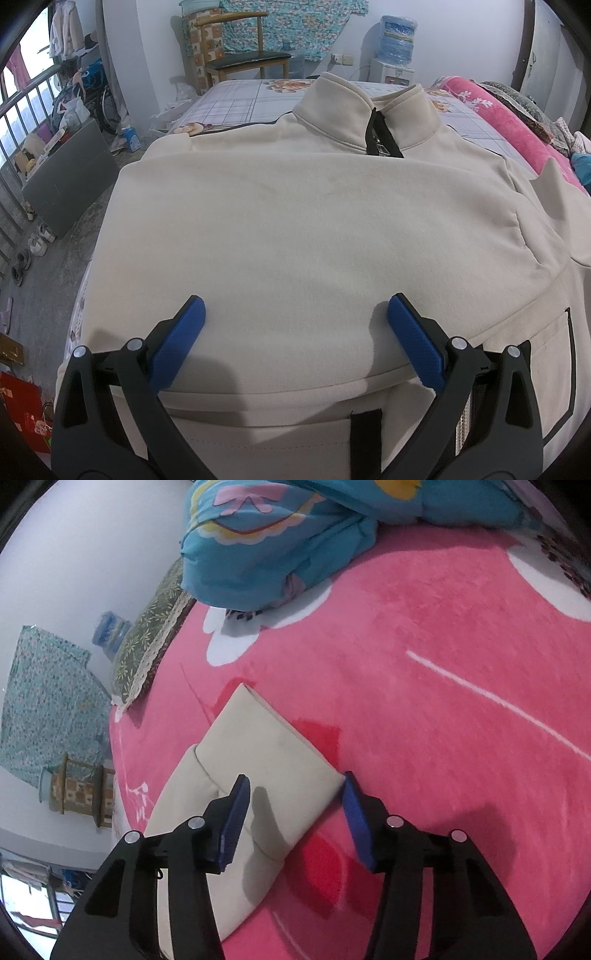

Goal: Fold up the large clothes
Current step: 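Move the right tool to the jacket sleeve lying on the pink blanket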

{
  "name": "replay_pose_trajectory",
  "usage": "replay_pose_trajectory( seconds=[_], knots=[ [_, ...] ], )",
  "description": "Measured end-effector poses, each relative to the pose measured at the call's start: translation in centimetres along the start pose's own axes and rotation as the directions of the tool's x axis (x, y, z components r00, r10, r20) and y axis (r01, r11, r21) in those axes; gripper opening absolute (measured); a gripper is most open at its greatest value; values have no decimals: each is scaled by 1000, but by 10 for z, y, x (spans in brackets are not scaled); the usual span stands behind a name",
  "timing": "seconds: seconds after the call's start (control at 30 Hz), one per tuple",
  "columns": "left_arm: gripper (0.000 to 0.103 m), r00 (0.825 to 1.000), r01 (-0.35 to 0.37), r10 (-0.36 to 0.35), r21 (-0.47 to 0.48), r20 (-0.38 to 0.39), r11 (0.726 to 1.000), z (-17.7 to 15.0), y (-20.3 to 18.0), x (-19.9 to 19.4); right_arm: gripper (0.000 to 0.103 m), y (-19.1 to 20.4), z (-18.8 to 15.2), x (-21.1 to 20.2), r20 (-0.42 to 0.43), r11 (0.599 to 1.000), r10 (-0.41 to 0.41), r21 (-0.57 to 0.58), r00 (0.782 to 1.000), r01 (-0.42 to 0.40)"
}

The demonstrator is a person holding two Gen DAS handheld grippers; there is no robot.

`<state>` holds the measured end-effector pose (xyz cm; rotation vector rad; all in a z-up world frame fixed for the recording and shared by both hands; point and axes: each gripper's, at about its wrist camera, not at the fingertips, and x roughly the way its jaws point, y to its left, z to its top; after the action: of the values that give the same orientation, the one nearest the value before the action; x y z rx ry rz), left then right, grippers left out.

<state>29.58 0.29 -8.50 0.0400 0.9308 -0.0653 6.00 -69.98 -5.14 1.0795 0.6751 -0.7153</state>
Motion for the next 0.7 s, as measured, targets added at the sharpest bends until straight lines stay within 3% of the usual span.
replay_pose_trajectory(
  seconds=[0.13,0.27,0.43,0.7],
  knots=[
    [96,1000,0,0,0,0,1000,0,0,0,39,3,0,2,9,999,-25,-23,1000,25],
    [96,1000,0,0,0,0,1000,0,0,0,36,4,-6,0,-10,999,46,-5,999,-47],
    [96,1000,2,-2,2,0,1000,0,0,0,35,7,-6,10,-9,1000,16,-1,1000,-16],
    [96,1000,3,-3,2,0,1000,0,0,0,13,10,-5,10,39,1000,-28,-7,999,28]
  ],
)
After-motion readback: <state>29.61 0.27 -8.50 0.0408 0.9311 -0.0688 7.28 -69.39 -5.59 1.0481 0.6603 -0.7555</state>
